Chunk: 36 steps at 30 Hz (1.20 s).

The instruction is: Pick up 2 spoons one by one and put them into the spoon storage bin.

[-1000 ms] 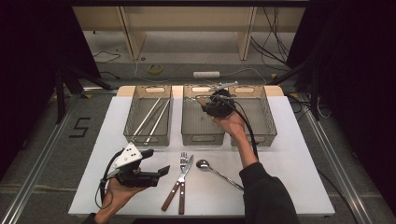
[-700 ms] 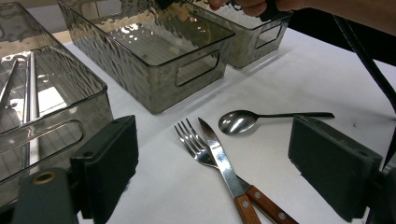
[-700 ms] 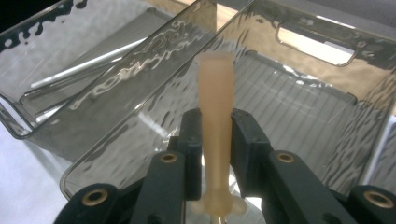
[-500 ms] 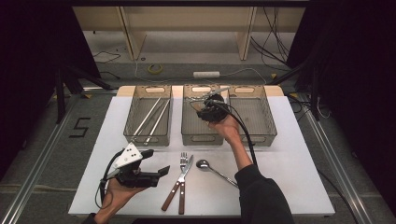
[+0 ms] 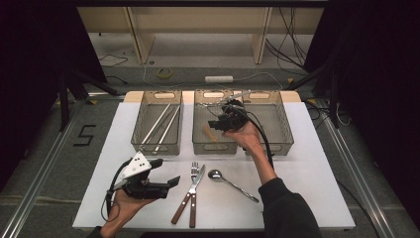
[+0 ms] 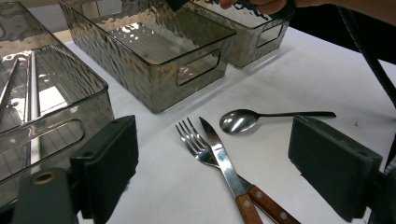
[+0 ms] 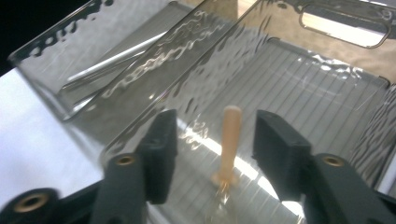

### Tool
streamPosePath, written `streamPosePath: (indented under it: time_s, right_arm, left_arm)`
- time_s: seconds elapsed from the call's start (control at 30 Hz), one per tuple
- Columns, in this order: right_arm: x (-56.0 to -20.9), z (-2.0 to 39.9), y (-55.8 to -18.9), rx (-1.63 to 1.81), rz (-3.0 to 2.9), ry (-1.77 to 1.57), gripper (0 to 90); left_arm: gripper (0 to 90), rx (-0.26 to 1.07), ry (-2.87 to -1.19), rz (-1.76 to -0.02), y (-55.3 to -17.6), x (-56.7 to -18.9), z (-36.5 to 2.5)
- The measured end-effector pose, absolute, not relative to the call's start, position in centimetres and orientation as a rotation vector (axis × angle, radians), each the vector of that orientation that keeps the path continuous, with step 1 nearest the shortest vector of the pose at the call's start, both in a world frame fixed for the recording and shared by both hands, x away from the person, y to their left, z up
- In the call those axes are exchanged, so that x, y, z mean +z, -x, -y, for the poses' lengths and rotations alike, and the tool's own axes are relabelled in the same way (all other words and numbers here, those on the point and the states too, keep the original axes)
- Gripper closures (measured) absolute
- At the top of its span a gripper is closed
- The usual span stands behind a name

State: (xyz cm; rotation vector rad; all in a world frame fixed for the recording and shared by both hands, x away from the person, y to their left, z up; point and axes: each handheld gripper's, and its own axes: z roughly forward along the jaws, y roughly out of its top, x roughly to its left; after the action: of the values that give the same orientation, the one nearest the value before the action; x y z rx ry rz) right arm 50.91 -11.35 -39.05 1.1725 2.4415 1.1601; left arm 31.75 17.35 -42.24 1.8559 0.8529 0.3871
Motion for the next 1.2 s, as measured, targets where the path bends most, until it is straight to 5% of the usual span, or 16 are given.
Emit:
streamPosePath:
  time_s: [0.4,1.2]
  right_arm:
    - [-37.8,12.7,-45.8,1.125,-2.538,-1.012,32.7]
    - [-41.4,15.2,-39.4,0.88,-2.755,-0.92,34.2]
  left_arm:
    - [15.3,0.386,-1.853,-0.858,-31.8,-42.3,-17.4]
    - [15.3,0.383,-1.855,-0.856,-31.8,-42.2,-17.3]
